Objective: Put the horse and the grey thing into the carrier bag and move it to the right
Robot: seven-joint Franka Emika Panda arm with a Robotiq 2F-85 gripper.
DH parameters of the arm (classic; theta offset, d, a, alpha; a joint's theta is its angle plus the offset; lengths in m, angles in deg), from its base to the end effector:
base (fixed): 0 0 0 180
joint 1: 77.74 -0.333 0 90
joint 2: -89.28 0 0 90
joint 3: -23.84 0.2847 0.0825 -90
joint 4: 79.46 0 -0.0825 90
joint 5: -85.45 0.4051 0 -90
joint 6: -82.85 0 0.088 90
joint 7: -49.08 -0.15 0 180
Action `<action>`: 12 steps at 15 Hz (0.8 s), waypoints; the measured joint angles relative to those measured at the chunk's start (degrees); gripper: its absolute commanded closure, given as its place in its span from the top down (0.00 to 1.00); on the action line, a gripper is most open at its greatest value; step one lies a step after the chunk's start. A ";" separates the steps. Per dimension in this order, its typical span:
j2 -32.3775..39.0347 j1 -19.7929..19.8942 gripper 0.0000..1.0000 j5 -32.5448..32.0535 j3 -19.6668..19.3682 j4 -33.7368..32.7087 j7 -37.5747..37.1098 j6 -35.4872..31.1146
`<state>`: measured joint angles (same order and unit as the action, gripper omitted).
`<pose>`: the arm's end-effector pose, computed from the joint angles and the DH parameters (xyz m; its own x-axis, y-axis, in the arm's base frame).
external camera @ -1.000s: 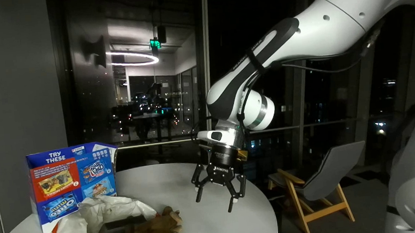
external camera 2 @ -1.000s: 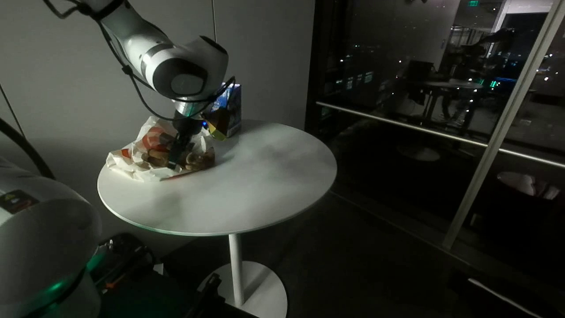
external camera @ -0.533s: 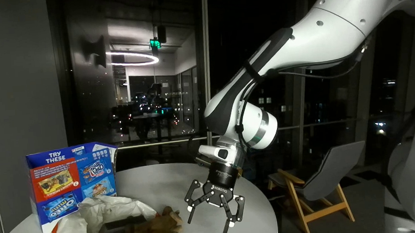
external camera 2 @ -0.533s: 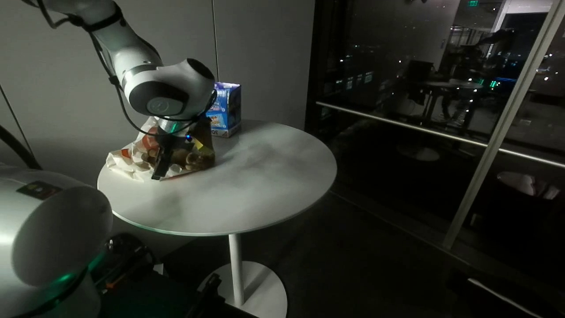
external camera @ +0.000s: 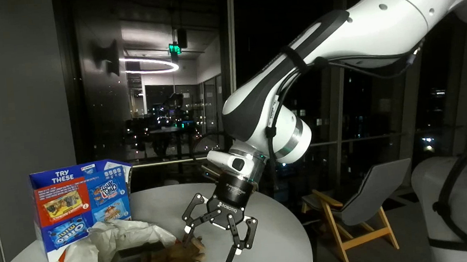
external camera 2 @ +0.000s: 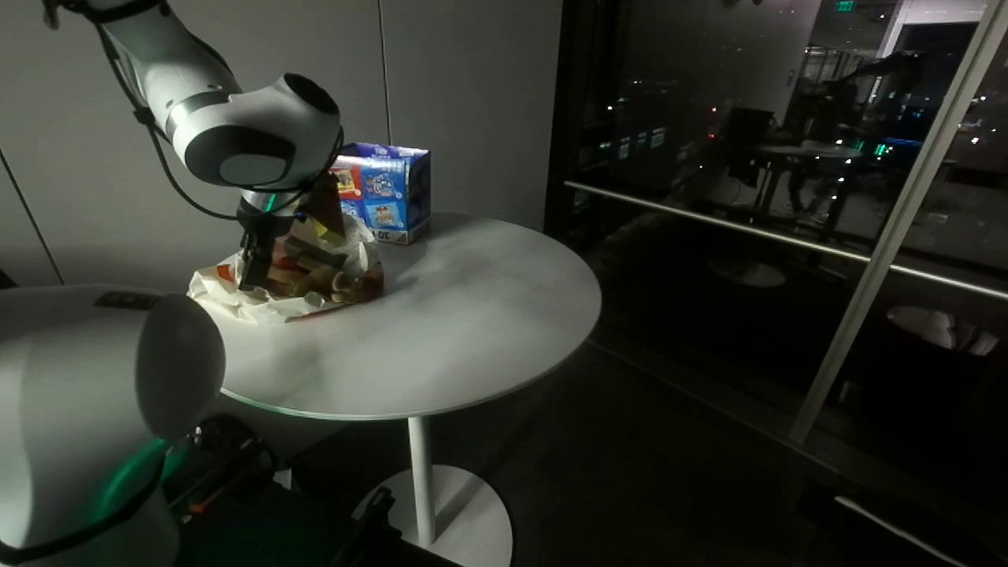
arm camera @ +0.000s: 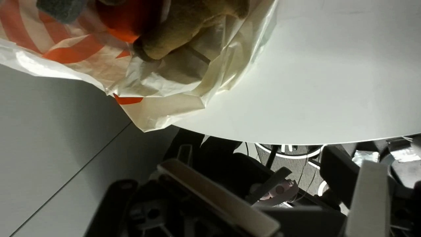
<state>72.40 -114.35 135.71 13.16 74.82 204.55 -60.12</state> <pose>0.3838 0.2126 0.2500 -0.7848 0.5106 0.3513 0.6198 0.6458 0.4458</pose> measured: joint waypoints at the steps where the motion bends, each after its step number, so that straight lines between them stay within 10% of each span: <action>1: 0.08 -2.51 1.00 -0.48 -2.46 0.15 0.00 -1.19; 12: 0.33 -30.87 1.00 -9.65 -33.36 2.78 0.01 -9.33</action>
<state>72.73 -145.23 126.05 -20.20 77.60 204.56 -69.45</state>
